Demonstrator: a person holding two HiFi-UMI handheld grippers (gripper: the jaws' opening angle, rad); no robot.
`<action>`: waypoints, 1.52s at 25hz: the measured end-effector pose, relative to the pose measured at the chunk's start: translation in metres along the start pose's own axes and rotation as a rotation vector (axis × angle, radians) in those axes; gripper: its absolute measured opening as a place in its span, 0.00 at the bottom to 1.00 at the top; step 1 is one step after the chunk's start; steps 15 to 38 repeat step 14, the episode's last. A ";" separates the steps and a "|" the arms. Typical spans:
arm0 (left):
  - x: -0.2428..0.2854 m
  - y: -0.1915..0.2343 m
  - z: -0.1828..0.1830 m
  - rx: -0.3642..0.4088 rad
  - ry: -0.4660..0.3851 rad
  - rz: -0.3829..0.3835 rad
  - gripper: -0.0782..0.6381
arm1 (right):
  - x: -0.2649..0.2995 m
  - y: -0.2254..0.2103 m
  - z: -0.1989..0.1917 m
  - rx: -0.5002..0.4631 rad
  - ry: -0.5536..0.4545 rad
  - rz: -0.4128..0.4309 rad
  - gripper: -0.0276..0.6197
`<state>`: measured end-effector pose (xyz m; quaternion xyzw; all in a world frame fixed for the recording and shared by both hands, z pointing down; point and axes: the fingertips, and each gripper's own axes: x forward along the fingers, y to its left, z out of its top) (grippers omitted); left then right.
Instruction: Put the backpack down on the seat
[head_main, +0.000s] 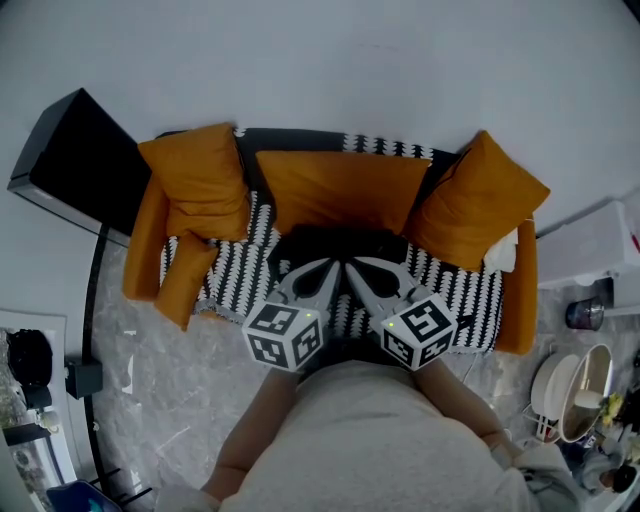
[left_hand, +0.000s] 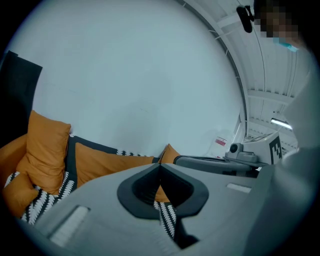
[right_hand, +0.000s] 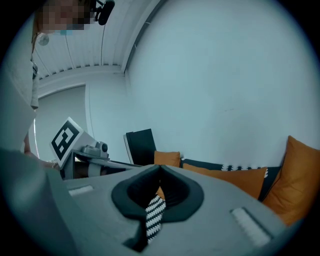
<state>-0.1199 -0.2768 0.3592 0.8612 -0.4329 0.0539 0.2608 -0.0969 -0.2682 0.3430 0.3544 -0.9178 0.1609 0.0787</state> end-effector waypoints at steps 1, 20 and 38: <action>0.000 0.000 -0.001 0.004 0.002 0.002 0.12 | 0.000 0.000 -0.001 0.003 0.004 0.003 0.05; 0.003 0.003 -0.006 -0.019 0.014 -0.003 0.12 | 0.001 -0.009 -0.008 0.057 0.020 -0.004 0.05; 0.003 0.003 -0.006 -0.019 0.014 -0.003 0.12 | 0.001 -0.009 -0.008 0.057 0.020 -0.004 0.05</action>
